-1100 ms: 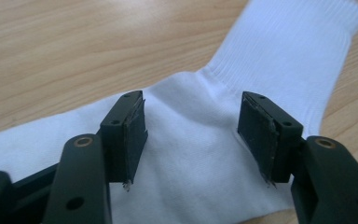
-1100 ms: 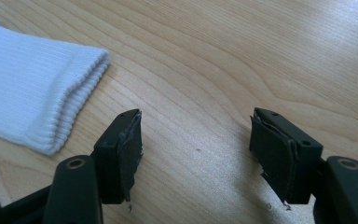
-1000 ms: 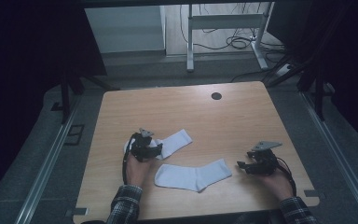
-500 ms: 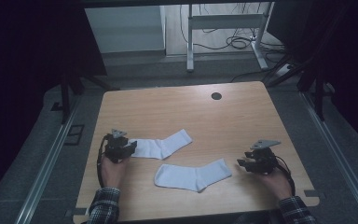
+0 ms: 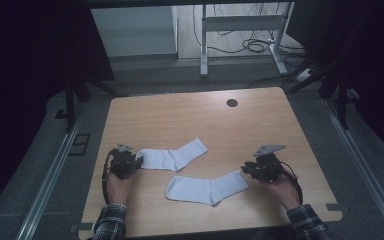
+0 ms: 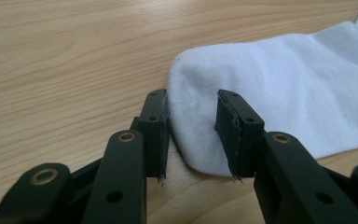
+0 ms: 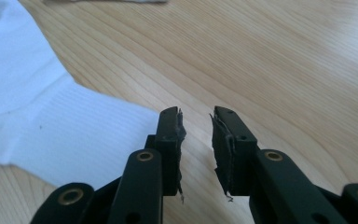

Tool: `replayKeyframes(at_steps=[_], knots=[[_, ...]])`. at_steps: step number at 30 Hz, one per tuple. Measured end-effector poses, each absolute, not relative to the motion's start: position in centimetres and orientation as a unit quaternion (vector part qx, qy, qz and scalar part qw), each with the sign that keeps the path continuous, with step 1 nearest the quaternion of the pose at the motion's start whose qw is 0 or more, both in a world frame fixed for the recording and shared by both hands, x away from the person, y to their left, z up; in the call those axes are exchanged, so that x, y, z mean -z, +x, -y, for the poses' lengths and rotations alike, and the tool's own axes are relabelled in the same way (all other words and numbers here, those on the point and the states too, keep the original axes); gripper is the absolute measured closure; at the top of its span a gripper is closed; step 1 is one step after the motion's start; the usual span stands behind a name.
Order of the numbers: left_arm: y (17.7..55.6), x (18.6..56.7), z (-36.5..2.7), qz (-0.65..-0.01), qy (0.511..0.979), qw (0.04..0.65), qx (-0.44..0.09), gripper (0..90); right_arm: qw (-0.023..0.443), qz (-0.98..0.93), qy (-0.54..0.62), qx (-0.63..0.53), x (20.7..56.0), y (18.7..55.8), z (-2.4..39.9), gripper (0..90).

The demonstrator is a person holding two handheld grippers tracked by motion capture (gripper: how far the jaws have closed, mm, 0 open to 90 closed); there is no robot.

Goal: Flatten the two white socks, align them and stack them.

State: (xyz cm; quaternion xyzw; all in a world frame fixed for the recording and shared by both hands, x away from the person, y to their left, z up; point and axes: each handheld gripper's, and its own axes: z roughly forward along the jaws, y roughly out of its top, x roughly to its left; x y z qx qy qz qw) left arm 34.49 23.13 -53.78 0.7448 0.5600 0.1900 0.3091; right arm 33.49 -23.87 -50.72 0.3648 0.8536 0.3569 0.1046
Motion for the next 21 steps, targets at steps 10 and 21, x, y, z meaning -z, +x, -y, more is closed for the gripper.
replayKeyframes(at_steps=[10, 21], knots=[[34.4, 54.0, -21.7, -0.536, 0.756, 0.327, -0.184, 55.7, 0.1, -0.852, 0.363, -0.365, 50.9, 37.0, 20.6, 69.2], [34.4, 54.0, -23.7, -0.551, 0.736, 0.351, -0.178, 55.0, 0.107, -0.852, 0.358, -0.365, 51.8, 40.6, 15.7, 65.2]])
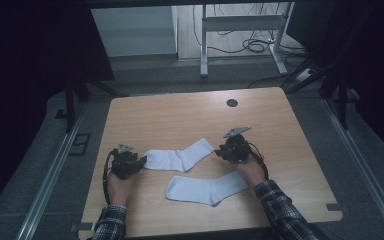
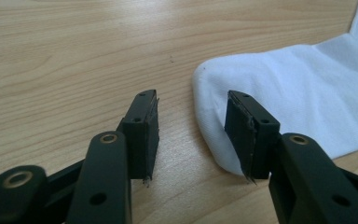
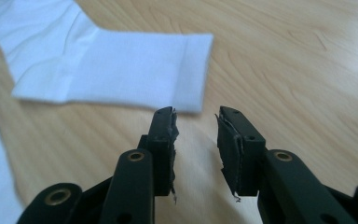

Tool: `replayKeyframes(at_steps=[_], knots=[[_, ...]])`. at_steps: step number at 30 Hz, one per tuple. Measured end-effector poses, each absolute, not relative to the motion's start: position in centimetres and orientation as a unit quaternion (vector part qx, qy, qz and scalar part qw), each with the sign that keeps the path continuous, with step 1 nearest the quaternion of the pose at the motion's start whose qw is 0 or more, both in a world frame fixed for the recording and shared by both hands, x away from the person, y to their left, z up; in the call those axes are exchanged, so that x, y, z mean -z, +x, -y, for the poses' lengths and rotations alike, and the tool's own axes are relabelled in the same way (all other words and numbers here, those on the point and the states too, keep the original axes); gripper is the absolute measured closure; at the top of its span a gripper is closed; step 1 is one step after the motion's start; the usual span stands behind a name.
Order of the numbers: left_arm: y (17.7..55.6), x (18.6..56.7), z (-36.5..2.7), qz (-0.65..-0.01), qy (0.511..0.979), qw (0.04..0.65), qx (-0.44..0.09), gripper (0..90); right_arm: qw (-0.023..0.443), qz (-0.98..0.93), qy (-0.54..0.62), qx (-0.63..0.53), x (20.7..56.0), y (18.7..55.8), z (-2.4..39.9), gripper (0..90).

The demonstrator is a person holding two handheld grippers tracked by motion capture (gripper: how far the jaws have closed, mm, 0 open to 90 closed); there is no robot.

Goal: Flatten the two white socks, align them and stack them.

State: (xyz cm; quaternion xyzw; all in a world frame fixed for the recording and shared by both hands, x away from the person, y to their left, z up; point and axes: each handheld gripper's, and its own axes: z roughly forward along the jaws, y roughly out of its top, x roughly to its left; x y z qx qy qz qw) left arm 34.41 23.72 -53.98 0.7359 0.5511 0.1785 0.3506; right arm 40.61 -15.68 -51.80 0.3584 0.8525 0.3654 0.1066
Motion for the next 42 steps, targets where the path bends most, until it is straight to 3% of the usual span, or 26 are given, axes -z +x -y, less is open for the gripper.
replayKeyframes(at_steps=[10, 14, 19, 42], knots=[[34.6, 54.3, -23.6, -0.547, 0.741, 0.347, -0.179, 57.4, 0.111, -0.856, 0.368, -0.346, 52.8, 42.7, 12.9, 64.8], [34.5, 54.3, -23.2, -0.534, 0.75, 0.349, -0.173, 68.1, 0.09, -0.855, 0.373, -0.349, 53.1, 42.6, 12.8, 78.5], [34.5, 54.1, -22.5, -0.525, 0.758, 0.352, -0.161, 85.2, 0.094, -0.859, 0.367, -0.345, 52.6, 41.9, 13.0, 81.3], [31.0, 49.1, -18.6, -0.446, 0.784, 0.402, -0.159, 85.8, 0.107, -0.848, 0.348, -0.385, 47.1, 36.3, 20.1, 81.2]])
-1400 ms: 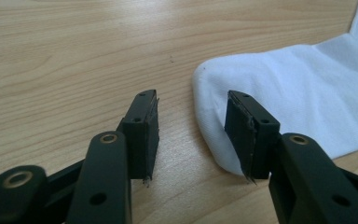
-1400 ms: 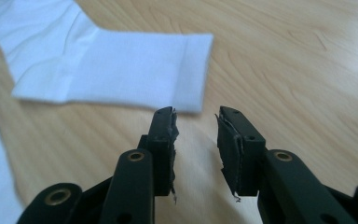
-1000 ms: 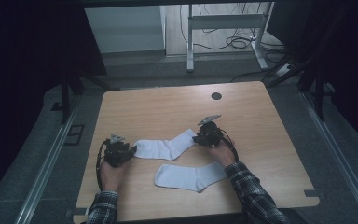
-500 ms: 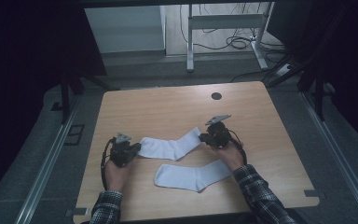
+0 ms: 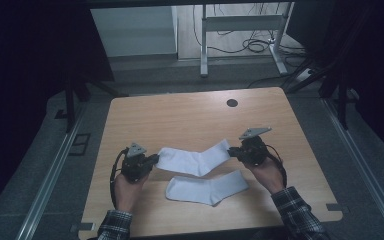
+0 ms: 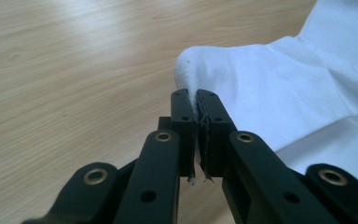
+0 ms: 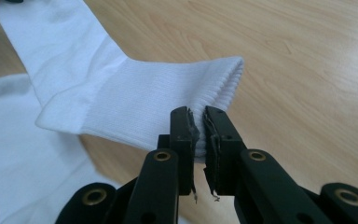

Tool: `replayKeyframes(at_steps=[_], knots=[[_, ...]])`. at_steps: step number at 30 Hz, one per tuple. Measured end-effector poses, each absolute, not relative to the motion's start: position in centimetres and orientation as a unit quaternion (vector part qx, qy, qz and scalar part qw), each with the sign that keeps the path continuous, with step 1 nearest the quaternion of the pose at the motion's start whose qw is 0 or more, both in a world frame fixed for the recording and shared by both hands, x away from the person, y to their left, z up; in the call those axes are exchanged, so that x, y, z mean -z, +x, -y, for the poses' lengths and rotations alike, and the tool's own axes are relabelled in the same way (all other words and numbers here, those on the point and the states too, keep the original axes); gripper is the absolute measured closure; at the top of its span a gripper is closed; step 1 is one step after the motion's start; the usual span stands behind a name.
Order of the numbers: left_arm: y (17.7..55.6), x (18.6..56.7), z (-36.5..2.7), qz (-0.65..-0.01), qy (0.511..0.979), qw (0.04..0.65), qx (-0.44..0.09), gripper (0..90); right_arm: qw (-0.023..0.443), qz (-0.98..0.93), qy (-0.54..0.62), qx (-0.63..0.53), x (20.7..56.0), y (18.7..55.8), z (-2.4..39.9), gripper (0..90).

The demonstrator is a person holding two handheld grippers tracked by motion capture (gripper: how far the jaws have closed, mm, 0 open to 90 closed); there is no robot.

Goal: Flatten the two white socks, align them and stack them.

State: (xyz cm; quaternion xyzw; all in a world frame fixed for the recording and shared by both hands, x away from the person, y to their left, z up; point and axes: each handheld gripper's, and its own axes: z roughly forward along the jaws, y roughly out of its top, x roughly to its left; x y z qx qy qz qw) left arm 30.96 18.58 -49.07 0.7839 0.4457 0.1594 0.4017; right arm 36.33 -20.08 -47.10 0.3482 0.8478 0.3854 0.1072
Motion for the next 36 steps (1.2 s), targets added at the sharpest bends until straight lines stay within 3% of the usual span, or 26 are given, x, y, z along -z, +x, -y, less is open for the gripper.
replayKeyframes(at_steps=[17, 25, 28, 29, 33, 36], knots=[[25.7, 49.0, -15.9, -0.401, 0.807, 0.413, -0.133, 85.6, 0.094, -0.859, 0.336, -0.374, 47.2, 30.5, 23.3, 80.9], [24.8, 51.0, -14.5, -0.394, 0.837, 0.353, -0.143, 85.6, 0.079, -0.871, 0.34, -0.345, 49.3, 29.7, 23.6, 80.2], [25.0, 52.0, -14.0, -0.396, 0.846, 0.327, -0.144, 84.4, 0.073, -0.877, 0.347, -0.324, 50.2, 29.7, 23.5, 75.9], [25.0, 52.2, -13.9, -0.395, 0.848, 0.321, -0.147, 82.8, 0.076, -0.879, 0.348, -0.317, 50.5, 29.8, 23.5, 74.0], [25.1, 51.5, -14.0, -0.408, 0.829, 0.34, -0.174, 59.5, 0.104, -0.871, 0.355, -0.323, 49.9, 29.7, 23.6, 63.1], [25.2, 51.3, -14.2, -0.417, 0.819, 0.361, -0.162, 52.6, 0.11, -0.865, 0.357, -0.334, 49.4, 29.9, 23.4, 59.5]])
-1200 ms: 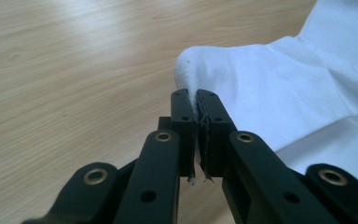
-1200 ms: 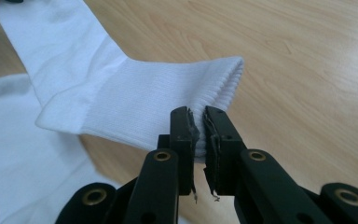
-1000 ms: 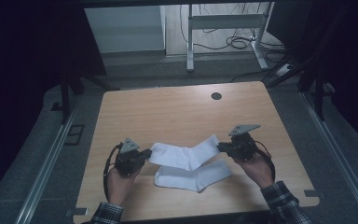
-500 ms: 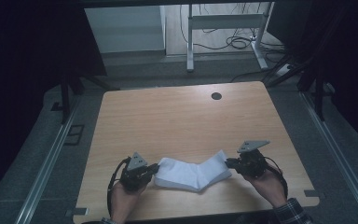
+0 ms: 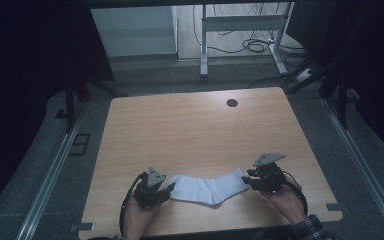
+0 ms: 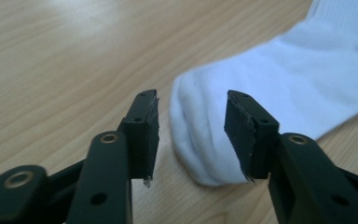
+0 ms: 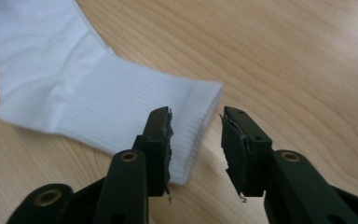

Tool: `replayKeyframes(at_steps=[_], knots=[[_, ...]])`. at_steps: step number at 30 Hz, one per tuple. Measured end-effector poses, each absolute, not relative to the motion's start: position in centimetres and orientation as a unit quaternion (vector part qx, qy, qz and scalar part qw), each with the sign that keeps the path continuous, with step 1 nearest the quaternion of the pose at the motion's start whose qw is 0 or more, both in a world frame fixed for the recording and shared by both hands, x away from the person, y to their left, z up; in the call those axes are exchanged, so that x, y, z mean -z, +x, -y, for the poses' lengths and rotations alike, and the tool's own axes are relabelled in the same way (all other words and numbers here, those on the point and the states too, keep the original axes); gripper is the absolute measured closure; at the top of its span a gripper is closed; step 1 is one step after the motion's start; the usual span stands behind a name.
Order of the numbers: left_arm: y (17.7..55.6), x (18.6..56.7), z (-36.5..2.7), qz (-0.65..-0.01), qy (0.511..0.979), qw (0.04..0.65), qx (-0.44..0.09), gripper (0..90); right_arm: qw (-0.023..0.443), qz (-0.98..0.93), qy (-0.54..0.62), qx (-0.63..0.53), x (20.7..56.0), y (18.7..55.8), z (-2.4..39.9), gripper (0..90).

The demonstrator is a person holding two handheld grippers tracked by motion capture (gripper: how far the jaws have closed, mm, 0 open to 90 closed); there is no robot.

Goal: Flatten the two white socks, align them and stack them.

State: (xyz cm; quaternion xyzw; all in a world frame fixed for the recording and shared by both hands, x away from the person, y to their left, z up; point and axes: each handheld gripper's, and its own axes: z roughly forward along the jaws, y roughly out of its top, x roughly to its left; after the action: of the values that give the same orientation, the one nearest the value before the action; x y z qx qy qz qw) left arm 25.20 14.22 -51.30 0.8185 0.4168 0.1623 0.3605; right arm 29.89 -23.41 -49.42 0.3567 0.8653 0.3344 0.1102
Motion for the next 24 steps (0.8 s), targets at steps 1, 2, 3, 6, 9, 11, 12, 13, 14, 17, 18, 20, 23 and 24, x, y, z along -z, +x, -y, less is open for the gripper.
replayKeyframes(at_steps=[1, 2, 3, 6, 9, 11, 12, 13, 14, 17, 18, 20, 23, 24], knots=[[25.2, 51.4, -14.3, -0.42, 0.817, 0.363, -0.158, 51.1, 0.11, -0.865, 0.358, -0.335, 49.5, 30.0, 23.2, 59.0], [25.3, 51.7, -14.3, -0.423, 0.818, 0.361, -0.15, 51.1, 0.109, -0.866, 0.355, -0.334, 49.6, 30.1, 23.0, 58.3], [25.5, 52.0, -14.3, -0.426, 0.818, 0.359, -0.146, 50.8, 0.107, -0.869, 0.354, -0.33, 50.0, 30.2, 22.6, 57.2], [26.0, 52.9, -14.4, -0.437, 0.818, 0.35, -0.133, 50.3, 0.105, -0.873, 0.356, -0.317, 50.9, 30.6, 22.1, 54.8], [26.3, 53.4, -14.4, -0.44, 0.819, 0.348, -0.122, 52.1, 0.094, -0.874, 0.364, -0.309, 51.7, 31.0, 22.2, 54.5], [26.4, 53.6, -14.2, -0.437, 0.821, 0.349, -0.118, 55.8, 0.083, -0.871, 0.369, -0.313, 52.0, 31.1, 22.4, 57.3], [26.4, 53.6, -14.2, -0.436, 0.82, 0.354, -0.114, 59.3, 0.072, -0.869, 0.373, -0.317, 52.1, 31.2, 22.5, 60.1], [26.5, 53.6, -14.1, -0.434, 0.82, 0.355, -0.111, 63.0, 0.064, -0.868, 0.374, -0.32, 52.1, 31.2, 22.6, 63.4], [26.6, 53.6, -14.0, -0.433, 0.821, 0.357, -0.106, 66.4, 0.058, -0.867, 0.374, -0.323, 52.1, 31.3, 22.6, 67.1], [26.7, 53.6, -14.0, -0.431, 0.82, 0.364, -0.091, 77.4, 0.041, -0.866, 0.375, -0.329, 52.2, 31.3, 22.7, 76.0], [26.8, 53.6, -14.0, -0.432, 0.819, 0.366, -0.092, 79.0, 0.038, -0.865, 0.378, -0.329, 52.1, 31.3, 22.7, 77.3], [26.8, 53.5, -13.9, -0.433, 0.819, 0.365, -0.093, 80.4, 0.04, -0.866, 0.374, -0.329, 52.1, 31.3, 22.7, 78.5], [27.0, 53.1, -14.0, -0.432, 0.816, 0.372, -0.094, 80.7, 0.05, -0.868, 0.368, -0.329, 51.8, 31.2, 22.6, 79.0], [27.0, 52.8, -14.0, -0.431, 0.815, 0.374, -0.096, 80.7, 0.052, -0.868, 0.367, -0.33, 51.6, 31.2, 22.6, 79.0]])
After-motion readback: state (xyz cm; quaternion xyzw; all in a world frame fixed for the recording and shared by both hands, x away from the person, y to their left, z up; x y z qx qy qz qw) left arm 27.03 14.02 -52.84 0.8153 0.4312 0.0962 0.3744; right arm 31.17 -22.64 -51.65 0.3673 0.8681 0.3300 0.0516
